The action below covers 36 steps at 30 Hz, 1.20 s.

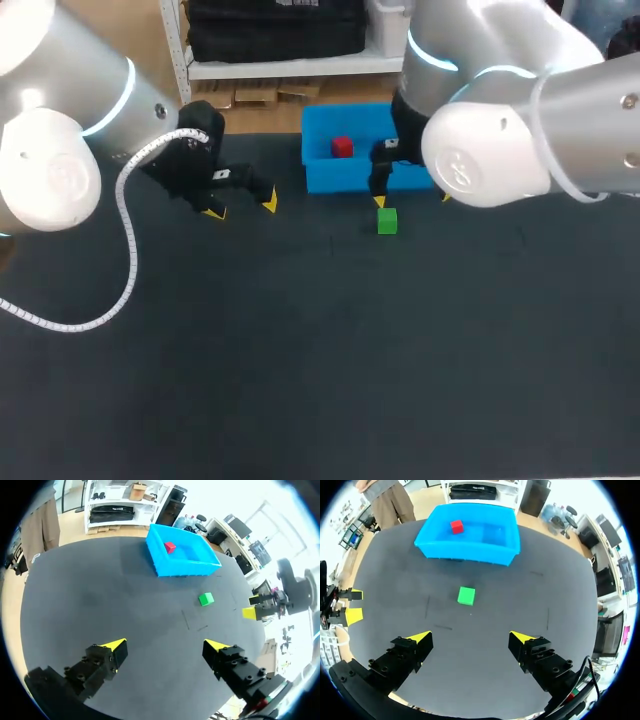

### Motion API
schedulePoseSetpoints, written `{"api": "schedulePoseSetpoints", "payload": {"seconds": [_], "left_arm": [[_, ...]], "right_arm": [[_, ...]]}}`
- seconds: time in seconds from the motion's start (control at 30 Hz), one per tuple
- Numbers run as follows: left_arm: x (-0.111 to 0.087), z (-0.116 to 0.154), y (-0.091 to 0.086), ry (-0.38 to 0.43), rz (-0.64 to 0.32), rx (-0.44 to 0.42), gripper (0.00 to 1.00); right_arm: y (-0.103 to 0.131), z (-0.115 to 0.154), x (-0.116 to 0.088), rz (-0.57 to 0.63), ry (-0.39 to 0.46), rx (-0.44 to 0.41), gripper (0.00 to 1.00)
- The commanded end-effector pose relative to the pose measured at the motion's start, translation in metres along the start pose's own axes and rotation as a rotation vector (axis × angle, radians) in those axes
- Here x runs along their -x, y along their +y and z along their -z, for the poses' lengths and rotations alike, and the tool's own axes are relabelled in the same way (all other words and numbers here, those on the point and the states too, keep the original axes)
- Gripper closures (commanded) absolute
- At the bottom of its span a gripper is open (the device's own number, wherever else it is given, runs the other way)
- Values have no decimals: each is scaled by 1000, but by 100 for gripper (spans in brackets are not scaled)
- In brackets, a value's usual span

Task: Use the left arm to pick the red cube and place it into the blue plastic box first, then use the right arm to grasp the green cube and put it into the same blue plastic box after the first action is fully finished.

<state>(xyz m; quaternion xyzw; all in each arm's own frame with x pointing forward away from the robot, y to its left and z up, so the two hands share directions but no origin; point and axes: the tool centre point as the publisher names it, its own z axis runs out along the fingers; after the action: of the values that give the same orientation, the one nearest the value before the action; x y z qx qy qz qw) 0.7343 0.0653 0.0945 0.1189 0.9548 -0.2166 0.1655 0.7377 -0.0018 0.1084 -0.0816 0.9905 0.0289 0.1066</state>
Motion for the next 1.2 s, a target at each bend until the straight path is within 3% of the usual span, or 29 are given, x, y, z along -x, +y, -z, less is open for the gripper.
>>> {"api": "schedulePoseSetpoints", "payload": {"seconds": [0.03, 0.53, 1.2], "left_arm": [[1, -1, 1, 0, -1, -3, 0], [1, -1, 1, 0, -1, -3, 0], [1, -1, 1, 0, -1, -3, 0]], "right_arm": [[8, -2, 9, 1, 10, -12, 0], [28, -33, 26, -55, 40, 15, 0], [26, -52, 35, -56, 37, 10, 0]]}}
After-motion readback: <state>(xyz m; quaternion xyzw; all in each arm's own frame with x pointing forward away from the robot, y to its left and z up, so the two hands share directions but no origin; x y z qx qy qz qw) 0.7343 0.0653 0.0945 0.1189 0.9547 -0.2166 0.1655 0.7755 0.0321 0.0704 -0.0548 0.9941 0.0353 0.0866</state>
